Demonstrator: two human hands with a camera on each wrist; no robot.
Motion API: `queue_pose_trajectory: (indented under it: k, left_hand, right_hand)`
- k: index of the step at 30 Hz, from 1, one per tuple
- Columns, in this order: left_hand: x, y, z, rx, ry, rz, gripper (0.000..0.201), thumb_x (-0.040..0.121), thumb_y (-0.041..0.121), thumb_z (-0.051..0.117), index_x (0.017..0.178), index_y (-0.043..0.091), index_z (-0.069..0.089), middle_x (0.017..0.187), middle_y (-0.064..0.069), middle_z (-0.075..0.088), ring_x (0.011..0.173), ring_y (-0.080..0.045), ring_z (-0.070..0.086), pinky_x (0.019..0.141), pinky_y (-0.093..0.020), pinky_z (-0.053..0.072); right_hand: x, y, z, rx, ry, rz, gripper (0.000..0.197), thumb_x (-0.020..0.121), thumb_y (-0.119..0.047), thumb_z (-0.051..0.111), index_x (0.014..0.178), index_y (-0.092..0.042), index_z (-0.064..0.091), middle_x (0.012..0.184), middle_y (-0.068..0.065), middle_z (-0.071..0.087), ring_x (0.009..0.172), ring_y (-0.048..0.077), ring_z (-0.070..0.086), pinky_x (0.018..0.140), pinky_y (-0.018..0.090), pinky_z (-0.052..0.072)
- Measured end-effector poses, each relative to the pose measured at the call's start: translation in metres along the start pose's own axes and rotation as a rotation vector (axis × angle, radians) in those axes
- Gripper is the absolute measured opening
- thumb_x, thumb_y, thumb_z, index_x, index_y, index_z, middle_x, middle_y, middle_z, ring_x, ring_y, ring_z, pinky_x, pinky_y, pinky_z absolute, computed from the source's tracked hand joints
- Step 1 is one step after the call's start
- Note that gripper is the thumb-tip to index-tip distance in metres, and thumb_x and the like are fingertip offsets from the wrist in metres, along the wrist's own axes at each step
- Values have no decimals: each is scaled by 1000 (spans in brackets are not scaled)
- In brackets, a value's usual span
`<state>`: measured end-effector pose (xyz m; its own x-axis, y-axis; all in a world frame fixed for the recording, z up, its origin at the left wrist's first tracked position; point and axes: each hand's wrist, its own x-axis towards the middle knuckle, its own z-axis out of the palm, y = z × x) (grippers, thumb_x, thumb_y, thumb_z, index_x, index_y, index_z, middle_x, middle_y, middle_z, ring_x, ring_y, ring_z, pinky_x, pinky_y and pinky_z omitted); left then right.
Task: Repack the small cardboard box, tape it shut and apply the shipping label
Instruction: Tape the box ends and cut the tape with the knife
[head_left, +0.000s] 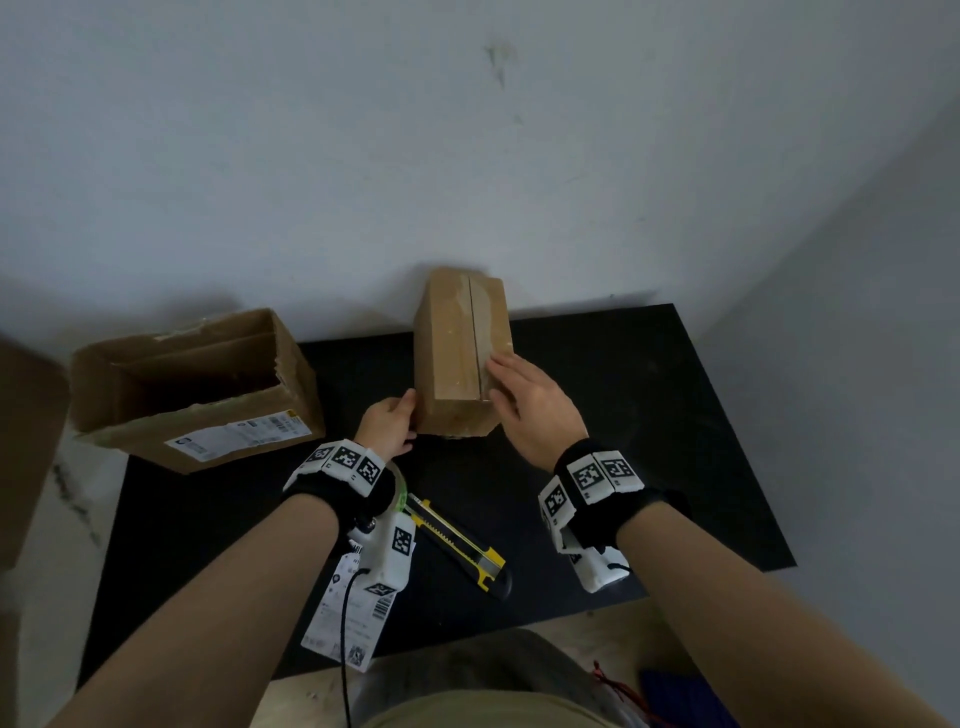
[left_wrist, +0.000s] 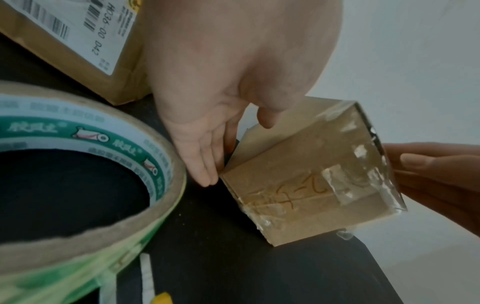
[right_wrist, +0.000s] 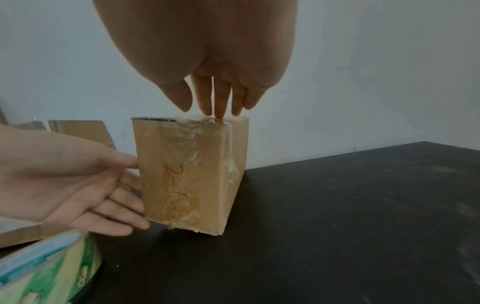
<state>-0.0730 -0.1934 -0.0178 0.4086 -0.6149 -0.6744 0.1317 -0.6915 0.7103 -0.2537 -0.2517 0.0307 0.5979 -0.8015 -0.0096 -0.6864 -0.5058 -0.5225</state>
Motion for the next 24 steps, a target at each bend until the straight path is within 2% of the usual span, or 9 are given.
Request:
queue_pose_trajectory:
  k: [2,3,5,7,10,12,16,20,24]
  left_hand:
    - [2,2,2,-25,-35,-24,49,97,38,44,134,7,44,129,-14,55,112,-28,57,93,-39,46]
    - [2,3,3,-46,-53,-31,49,96,38,47,134,7,44,129,-14,55,113,-27,56,93,-38,46]
    - [1,5,5,-82,-78,-32,49,93,37,53,132,7,47,126,-12,58,111,-25,58,93,-37,47]
    - [-1,8,7,-132,-87,-26,46,92,34,56,128,7,51,123,-11,60,109,-24,59,91,-35,49]
    - [-5,9,6,-233,-54,-20,34,94,24,55,123,7,53,122,-12,58,110,-26,58,89,-37,50]
    - [-7,7,2,-249,-18,1,24,95,15,51,119,9,53,123,-13,58,110,-27,59,90,-39,50]
    - [-12,0,-3,-194,11,76,24,94,4,49,116,10,54,124,-13,57,112,-28,57,87,-37,50]
    - [-21,-2,-4,-151,31,159,22,90,-1,53,106,13,56,116,-8,58,111,-24,55,92,-36,48]
    - [-29,-1,-5,-140,22,176,30,87,-5,57,113,10,57,113,-7,60,105,-19,56,88,-32,48]
  right_hand:
    - [1,2,-4,15,8,25,44,98,-29,44,140,-17,41,146,0,40,135,13,34,111,24,22]
    - [1,2,-6,35,4,33,45,98,-31,44,140,-17,41,143,2,42,131,16,39,112,29,30]
    - [2,0,-8,87,-20,73,46,97,-38,42,141,-23,39,136,5,44,119,20,48,102,37,42]
    - [3,-2,-11,135,-55,161,48,96,-46,40,141,-31,38,131,6,41,113,22,49,98,37,45]
    - [6,0,-15,263,-99,268,48,95,-49,39,139,-31,41,129,6,42,115,21,49,96,30,40]
    - [6,4,-16,358,-112,292,46,96,-47,40,137,-28,45,130,5,50,118,20,50,98,29,39]
    - [3,10,-10,515,-95,367,43,93,-43,49,130,-23,52,124,2,60,116,17,54,101,35,42]
    - [0,17,-2,572,-117,403,42,93,-25,54,133,-14,49,126,6,59,117,19,55,102,37,44]
    - [-3,22,0,662,-137,422,41,94,-11,51,135,-10,47,130,7,56,117,16,53,98,28,44]
